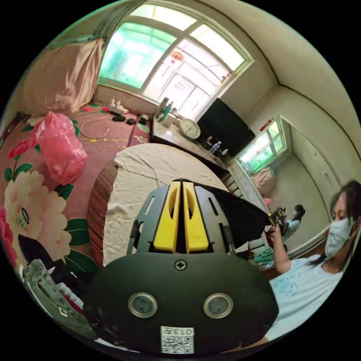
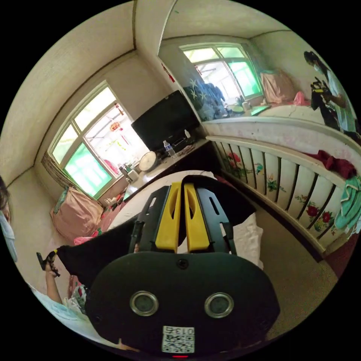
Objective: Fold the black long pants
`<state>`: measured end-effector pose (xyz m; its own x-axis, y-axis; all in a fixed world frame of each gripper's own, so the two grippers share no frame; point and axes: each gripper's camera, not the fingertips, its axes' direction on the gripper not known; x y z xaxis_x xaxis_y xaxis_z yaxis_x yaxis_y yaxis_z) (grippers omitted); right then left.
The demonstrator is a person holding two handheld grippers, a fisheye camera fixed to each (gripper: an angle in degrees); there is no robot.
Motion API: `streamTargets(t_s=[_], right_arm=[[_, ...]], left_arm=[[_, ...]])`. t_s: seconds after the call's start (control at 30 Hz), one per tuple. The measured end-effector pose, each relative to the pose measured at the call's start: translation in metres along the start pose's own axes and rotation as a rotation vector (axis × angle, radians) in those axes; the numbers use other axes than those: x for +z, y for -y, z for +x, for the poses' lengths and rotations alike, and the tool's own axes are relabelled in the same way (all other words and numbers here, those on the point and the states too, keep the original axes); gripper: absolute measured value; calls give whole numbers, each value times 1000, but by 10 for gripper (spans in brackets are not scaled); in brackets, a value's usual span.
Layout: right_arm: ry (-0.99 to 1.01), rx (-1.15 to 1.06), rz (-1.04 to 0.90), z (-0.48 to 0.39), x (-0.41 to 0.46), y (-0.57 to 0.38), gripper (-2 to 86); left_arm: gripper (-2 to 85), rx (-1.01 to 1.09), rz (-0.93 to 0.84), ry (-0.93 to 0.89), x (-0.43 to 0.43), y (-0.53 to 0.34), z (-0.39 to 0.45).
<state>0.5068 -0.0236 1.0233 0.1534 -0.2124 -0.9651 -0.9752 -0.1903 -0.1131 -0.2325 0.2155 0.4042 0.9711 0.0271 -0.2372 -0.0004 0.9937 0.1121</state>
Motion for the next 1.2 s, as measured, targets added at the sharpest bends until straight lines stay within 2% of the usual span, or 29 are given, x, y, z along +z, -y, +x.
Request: streamTargets(t_s=[0.1, 0.17, 0.23, 0.37, 0.5, 0.7, 0.8, 0.83, 0.9, 0.97, 1.2], right_arm=[[98, 117, -106, 17, 109, 22, 88], [69, 159, -234, 19, 156, 20, 96], [66, 116, -241, 10, 163, 11, 98], [4, -155, -284, -17, 128, -31, 94], [-234, -286, -271, -5, 55, -103, 87], [-591, -77, -259, 70, -47, -190, 86], [-675, 5, -311, 101, -82, -211, 93], [-676, 23, -317, 107, -88, -214, 96], [-634, 143, -331, 133, -107, -222, 104], [-576, 226, -313, 150, -119, -227, 111], [-382, 392, -362, 195, -108, -259, 128]], left_arm=[[66, -171, -26, 81, 81, 16, -61], [98, -294, -76, 56, 125, -1, -94], [104, -284, -53, 85, 133, -22, -97], [129, -256, -204, 191, 144, -82, -99], [162, -249, -285, 305, 149, -139, -92], [176, -166, -425, 430, 198, -178, -88], [135, -112, -513, 461, 228, -176, -85], [115, -100, -591, 466, 243, -177, -84], [57, -90, -627, 526, 250, -175, -77], [23, -41, -543, 485, 238, -165, -53], [11, 13, -376, 439, 172, -129, -8]])
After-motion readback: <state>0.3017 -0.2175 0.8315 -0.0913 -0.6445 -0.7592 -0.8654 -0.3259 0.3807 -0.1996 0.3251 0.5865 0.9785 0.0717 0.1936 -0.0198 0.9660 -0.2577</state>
